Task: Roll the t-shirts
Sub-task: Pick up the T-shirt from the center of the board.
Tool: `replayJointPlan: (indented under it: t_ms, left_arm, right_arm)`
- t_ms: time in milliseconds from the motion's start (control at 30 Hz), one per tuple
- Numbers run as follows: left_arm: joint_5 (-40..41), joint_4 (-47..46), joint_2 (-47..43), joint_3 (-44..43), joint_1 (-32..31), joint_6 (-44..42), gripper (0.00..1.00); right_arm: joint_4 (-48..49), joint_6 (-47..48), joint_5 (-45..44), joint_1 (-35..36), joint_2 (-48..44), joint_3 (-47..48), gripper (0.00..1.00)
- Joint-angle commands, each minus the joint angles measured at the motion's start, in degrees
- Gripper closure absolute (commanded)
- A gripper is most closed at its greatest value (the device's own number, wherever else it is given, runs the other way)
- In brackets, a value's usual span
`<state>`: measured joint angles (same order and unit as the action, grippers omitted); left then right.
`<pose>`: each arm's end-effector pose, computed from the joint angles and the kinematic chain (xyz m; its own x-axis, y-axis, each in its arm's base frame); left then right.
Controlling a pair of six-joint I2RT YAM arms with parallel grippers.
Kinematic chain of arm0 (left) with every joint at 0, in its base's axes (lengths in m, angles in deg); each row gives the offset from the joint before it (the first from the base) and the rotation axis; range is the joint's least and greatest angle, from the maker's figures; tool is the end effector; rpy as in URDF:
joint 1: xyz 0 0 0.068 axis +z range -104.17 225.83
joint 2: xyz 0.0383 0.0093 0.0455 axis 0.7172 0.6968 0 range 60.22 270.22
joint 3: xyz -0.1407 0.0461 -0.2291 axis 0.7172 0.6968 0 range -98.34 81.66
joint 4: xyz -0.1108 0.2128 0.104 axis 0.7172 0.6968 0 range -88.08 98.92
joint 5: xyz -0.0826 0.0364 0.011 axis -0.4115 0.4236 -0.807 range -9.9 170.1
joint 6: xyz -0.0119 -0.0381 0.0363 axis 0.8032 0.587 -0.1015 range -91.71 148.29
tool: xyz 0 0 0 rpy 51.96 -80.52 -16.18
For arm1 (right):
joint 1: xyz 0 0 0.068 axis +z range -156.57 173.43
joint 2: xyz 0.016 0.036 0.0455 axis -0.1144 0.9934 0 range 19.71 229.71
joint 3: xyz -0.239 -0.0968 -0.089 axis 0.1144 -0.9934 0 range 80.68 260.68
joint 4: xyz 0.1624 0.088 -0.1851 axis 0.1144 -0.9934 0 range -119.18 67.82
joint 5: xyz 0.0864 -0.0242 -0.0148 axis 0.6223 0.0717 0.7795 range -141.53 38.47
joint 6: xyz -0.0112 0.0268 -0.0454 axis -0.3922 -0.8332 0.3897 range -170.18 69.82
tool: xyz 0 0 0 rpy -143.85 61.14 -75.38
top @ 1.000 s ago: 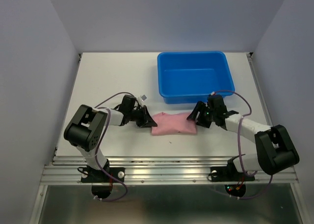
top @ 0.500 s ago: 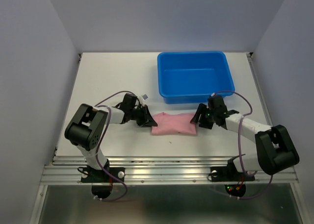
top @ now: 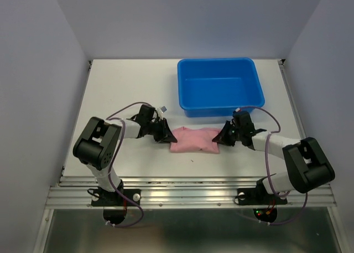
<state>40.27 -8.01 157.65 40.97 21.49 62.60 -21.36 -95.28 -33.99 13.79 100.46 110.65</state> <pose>0.2714 -0.1477 0.1294 -0.9522 -0.0443 -0.3022 0.2170 0.5980 -0.7715 0.2293 0.0966 0.1395 -0.8704 0.3974 -0.2908 0.1459 0.7721 0.6185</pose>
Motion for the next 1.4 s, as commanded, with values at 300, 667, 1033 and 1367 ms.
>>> replayJointPlan:
  t_ms: [300, 667, 1033, 1367]
  left_arm:
    - [3.8, 14.3, -6.9, -6.9, -0.4, -5.8, 1.0]
    - [4.6, 21.4, -11.4, -11.2, -0.3, -7.0, 1.0]
    - [4.5, 23.5, -12.1, -10.8, -0.4, -9.3, 1.0]
    - [5.8, 23.0, -11.5, -10.3, -0.8, -10.2, 1.0]
  right_arm:
    - [-9.2, -0.9, -5.7, 0.7, -10.3, 3.2, 0.99]
    - [-13.5, 0.2, -4.8, 1.3, -11.9, 6.2, 0.99]
    - [-13.7, -0.9, -4.6, 2.4, -12.6, 7.2, 0.99]
    - [-14.5, -0.5, -5.6, 3.5, -12.6, 7.6, 0.99]
